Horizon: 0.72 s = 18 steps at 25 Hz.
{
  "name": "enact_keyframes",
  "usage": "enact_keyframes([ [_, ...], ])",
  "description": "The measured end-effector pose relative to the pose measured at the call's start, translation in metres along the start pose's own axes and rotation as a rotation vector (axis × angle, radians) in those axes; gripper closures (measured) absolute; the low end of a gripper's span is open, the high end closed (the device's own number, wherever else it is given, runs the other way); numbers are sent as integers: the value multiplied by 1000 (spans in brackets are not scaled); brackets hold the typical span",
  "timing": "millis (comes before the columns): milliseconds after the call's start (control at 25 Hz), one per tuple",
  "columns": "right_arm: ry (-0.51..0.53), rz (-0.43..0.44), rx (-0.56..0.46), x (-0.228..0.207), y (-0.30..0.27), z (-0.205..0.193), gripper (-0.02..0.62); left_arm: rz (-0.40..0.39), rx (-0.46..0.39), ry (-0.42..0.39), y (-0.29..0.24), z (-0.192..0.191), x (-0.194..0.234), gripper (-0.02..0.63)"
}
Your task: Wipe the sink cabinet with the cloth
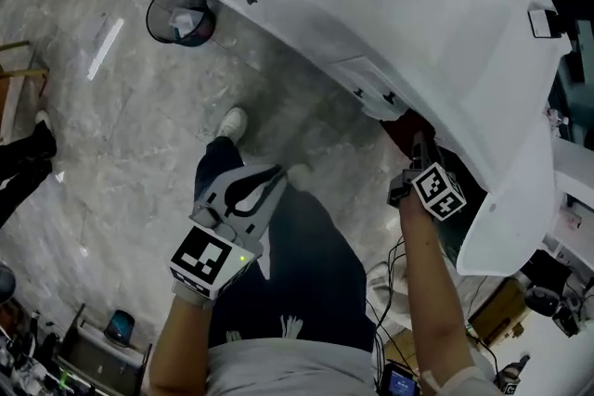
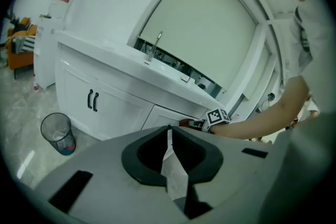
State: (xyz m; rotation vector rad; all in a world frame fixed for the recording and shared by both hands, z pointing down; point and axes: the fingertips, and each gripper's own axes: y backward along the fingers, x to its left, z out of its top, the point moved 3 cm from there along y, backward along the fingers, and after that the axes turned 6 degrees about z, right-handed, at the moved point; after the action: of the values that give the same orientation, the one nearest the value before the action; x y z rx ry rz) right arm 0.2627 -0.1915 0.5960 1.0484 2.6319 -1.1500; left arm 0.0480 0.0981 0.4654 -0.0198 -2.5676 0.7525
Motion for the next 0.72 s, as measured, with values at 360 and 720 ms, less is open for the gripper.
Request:
enact_keyframes([
  [360,2,-58,-14,-17,-46,-18,540,28,-25,97,-20,-54,23,594],
  [720,-9,-98,30,-28,-89,-55,540,74,-54,180,-11,-70,59,594],
])
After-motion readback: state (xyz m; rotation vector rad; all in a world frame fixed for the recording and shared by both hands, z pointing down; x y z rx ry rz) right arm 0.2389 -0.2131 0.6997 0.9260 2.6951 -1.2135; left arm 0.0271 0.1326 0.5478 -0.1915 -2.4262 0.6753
